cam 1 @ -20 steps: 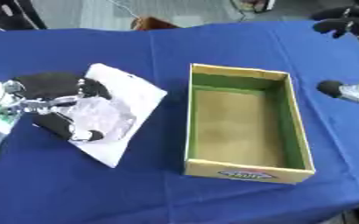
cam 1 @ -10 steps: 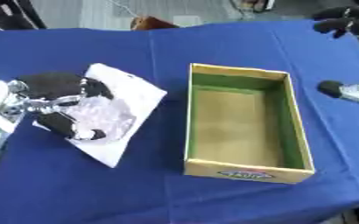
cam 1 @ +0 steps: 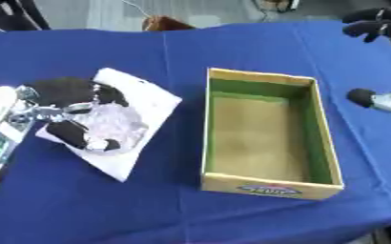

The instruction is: Pick up objects on the table and place them in the box.

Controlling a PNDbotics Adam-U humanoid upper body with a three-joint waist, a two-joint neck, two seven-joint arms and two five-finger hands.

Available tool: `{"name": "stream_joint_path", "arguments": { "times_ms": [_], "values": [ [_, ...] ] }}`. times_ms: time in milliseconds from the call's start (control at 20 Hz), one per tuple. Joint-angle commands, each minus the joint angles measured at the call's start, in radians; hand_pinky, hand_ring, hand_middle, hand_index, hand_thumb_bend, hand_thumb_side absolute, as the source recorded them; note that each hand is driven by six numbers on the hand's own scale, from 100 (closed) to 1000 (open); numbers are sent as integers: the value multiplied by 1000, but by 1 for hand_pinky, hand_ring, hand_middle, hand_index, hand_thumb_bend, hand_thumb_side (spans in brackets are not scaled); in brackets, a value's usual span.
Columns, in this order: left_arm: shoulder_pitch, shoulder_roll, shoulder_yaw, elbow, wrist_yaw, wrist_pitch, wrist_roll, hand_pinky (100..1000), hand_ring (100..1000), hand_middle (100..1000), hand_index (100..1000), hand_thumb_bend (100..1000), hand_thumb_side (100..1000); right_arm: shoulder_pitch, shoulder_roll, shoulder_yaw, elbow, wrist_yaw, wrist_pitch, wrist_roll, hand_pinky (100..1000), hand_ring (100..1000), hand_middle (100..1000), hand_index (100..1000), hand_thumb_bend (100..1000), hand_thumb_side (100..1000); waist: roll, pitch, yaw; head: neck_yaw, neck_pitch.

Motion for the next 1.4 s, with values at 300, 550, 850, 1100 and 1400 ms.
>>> {"name": "stream_joint_path", "arguments": {
  "times_ms": [300, 550, 850, 1100, 1400],
  "values": [
    [-20, 11, -12, 24, -48, -31, -15, 704, 784, 841, 918, 542, 820, -17, -17, -9, -6, -7, 0, 3, 700, 798, 921, 917, 506, 682, -3, -6, -6, 11, -1],
    [-19, 18, -26, 40, -56, -43, -21, 707, 784, 834, 914, 551, 837, -18, -17, -8, -6, -8, -1, 4, 700, 798, 921, 918, 507, 682, -2, -5, -6, 11, -1],
    [-16, 15, -38, 64, -65, -54, -32, 695, 698, 739, 851, 530, 816, -19, -17, -8, -6, -8, -1, 4, 700, 798, 921, 918, 508, 682, -2, -5, -7, 11, -1],
    [-9, 9, -42, 69, -83, -52, -21, 486, 411, 488, 667, 422, 677, -20, -17, -8, -6, -9, -1, 4, 700, 798, 921, 918, 507, 683, -2, -5, -8, 10, -1],
    [-5, 7, -37, 58, -85, -26, 43, 100, 100, 177, 346, 202, 543, -20, -17, -8, -5, -9, -1, 4, 699, 798, 920, 918, 504, 685, -1, -6, -8, 9, -1]
  ]
}}
